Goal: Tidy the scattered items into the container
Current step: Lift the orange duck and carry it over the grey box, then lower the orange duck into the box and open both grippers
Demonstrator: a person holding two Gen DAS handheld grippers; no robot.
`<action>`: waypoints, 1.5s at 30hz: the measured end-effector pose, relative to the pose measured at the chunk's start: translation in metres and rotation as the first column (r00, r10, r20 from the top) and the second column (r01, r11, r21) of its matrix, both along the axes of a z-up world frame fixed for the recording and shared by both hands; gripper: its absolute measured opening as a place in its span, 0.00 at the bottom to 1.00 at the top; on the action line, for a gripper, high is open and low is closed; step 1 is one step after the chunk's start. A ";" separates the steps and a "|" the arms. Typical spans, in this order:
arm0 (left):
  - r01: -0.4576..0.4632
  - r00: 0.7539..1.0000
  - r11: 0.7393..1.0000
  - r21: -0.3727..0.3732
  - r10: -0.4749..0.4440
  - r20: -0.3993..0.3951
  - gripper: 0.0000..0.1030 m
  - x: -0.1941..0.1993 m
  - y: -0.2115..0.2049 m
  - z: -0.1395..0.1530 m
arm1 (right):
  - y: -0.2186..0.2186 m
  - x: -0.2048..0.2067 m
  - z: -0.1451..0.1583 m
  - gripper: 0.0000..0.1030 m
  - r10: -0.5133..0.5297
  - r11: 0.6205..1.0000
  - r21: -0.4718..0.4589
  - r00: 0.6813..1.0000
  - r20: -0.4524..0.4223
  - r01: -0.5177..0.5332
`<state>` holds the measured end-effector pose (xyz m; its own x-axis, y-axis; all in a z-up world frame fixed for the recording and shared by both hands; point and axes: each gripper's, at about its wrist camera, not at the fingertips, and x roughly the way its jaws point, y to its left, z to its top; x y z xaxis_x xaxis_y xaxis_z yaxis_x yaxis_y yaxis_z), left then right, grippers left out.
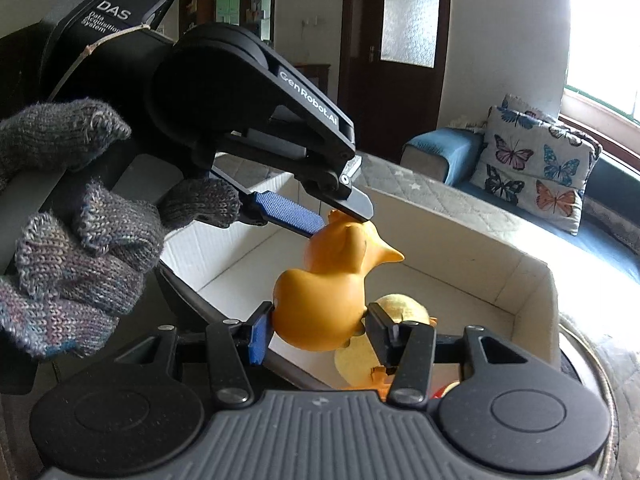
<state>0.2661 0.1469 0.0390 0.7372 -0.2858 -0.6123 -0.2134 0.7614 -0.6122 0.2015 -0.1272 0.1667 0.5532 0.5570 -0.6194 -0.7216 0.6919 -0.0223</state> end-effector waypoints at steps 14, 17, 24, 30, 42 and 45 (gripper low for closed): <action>-0.005 1.000 1.000 -0.022 0.004 -0.031 0.33 0.006 0.004 -0.016 | 0.008 0.004 -0.004 0.48 -0.012 1.000 -0.018 1.000 -0.004 0.012; 0.002 1.000 1.000 -0.010 -0.003 -0.028 0.33 0.002 0.002 -0.014 | 0.007 0.002 -0.001 0.49 -0.020 1.000 -0.012 1.000 0.001 0.020; 0.025 1.000 0.999 0.031 -0.025 -0.005 0.33 -0.014 -0.010 -0.003 | -0.001 -0.020 0.010 0.49 -0.039 0.999 0.008 0.999 0.032 0.039; 0.047 0.999 0.996 0.080 -0.048 0.011 0.33 -0.033 -0.025 0.006 | -0.009 -0.038 0.015 0.50 -0.062 0.998 0.024 0.997 0.044 0.061; 0.094 0.995 0.987 0.129 -0.099 0.026 0.33 -0.063 -0.057 0.014 | -0.037 -0.067 0.015 0.59 -0.115 0.993 0.045 0.992 0.055 0.113; 0.110 0.993 0.984 0.140 -0.113 0.020 0.33 -0.070 -0.067 0.014 | -0.044 -0.076 0.015 0.59 -0.128 0.991 0.047 0.990 0.054 0.125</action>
<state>0.1964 0.0803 0.0526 0.7228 -0.2809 -0.6314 -0.1067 0.8573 -0.5036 0.1256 -0.1711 0.1814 0.6545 0.5061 -0.5617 -0.6267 0.7788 -0.0286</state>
